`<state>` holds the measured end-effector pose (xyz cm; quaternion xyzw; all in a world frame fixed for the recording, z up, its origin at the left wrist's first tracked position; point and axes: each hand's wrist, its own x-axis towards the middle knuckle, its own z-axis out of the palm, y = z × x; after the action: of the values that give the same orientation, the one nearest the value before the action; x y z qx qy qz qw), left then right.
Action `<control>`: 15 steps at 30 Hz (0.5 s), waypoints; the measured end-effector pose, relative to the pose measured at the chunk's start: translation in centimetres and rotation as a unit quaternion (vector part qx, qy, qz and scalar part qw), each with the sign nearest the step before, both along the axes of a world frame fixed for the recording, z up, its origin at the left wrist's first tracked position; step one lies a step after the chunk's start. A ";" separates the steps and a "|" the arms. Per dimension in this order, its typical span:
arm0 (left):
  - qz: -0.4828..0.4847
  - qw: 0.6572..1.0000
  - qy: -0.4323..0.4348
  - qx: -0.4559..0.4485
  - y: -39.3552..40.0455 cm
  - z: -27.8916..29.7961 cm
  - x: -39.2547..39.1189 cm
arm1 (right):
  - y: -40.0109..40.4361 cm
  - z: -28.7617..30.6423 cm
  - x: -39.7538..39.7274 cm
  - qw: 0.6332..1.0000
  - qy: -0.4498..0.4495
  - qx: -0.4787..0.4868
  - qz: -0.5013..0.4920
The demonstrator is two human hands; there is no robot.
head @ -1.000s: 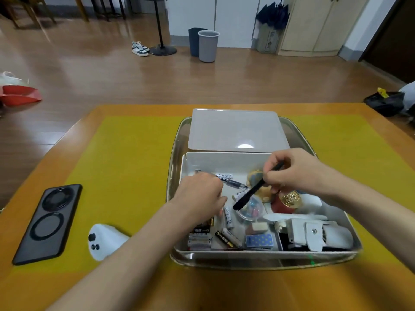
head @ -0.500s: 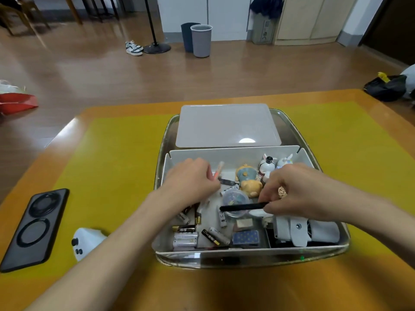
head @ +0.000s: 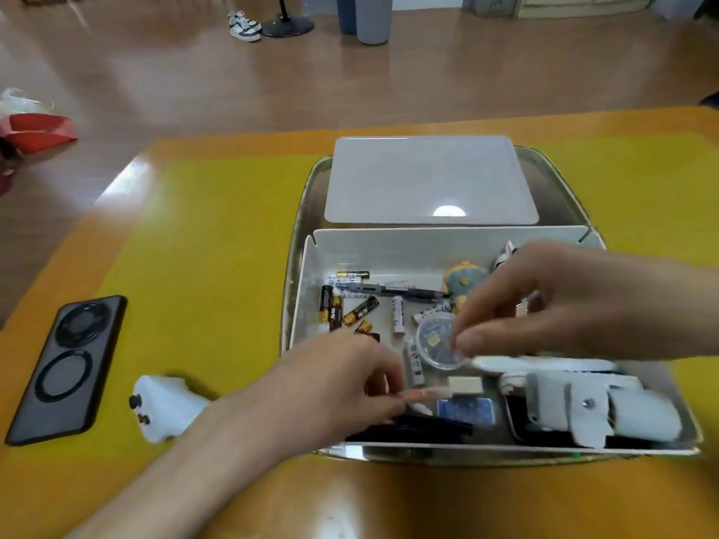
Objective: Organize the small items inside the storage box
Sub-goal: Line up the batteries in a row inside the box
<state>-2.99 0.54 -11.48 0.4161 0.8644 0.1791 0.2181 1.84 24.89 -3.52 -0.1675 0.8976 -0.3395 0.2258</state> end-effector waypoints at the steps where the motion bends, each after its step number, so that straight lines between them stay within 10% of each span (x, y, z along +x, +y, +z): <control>1: -0.017 1.000 0.017 -0.004 -0.2 -0.4 0.3 | 0.7 0.5 -1.1 0.999 0.019 -0.014 -0.039; 15: -0.069 0.997 0.033 -0.024 -0.4 -0.4 0.3 | -4.5 -8.6 -8.1 0.898 0.226 0.378 -0.017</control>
<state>-2.71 0.09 -11.84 0.4750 0.8444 0.1292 0.2112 -6.24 20.36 -12.11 -0.1262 0.9880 0.0679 0.0574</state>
